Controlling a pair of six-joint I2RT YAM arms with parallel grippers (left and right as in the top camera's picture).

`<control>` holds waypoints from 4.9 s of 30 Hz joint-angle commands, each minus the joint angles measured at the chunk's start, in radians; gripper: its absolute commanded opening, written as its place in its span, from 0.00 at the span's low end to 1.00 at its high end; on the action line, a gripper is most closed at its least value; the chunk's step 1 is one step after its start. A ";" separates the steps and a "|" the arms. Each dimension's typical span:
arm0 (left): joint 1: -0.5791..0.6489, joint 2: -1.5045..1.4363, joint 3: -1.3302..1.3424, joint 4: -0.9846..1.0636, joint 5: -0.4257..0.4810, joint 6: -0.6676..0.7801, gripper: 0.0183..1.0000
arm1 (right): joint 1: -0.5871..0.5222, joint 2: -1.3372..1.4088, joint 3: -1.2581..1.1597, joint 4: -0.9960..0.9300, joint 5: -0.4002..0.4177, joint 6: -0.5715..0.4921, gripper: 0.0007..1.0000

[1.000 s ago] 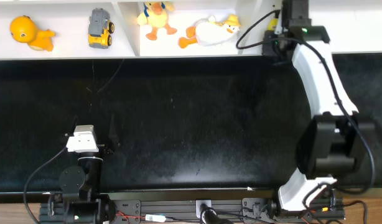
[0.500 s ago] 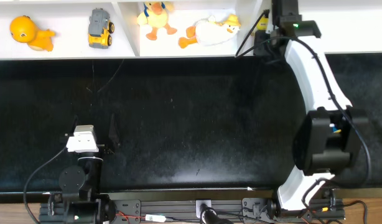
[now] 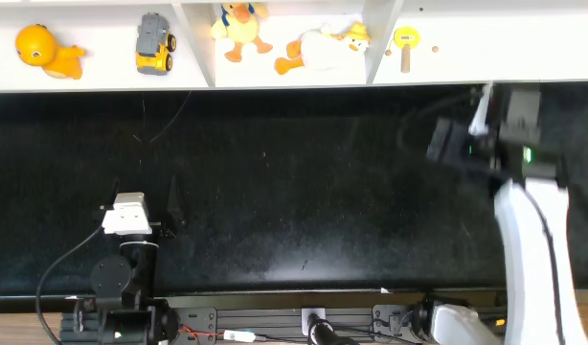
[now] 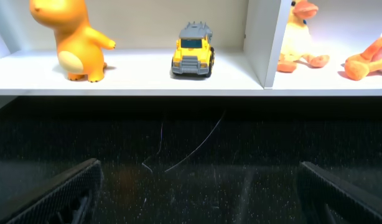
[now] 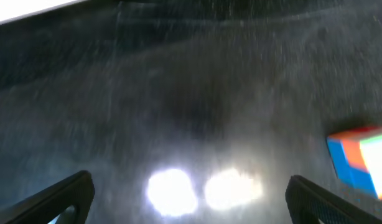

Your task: Store Toys

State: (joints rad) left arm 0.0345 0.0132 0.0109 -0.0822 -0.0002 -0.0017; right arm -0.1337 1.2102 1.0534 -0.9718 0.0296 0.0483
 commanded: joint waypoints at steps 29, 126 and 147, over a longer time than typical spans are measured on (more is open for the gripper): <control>0.005 -0.010 -0.003 -0.002 0.008 -0.015 1.00 | -0.384 -0.116 -0.151 0.066 0.016 -0.656 1.00; 0.005 -0.010 -0.003 -0.002 0.008 -0.015 1.00 | -0.259 0.681 0.611 0.339 -0.156 -0.175 1.00; 0.005 -0.010 -0.003 -0.002 0.008 -0.015 1.00 | -0.050 -0.505 -0.763 0.984 -0.040 -0.214 1.00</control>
State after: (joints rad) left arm 0.0345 0.0120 0.0109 -0.0822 -0.0002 -0.0017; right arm -0.2787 0.8280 0.4179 0.0017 -0.0010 -0.1390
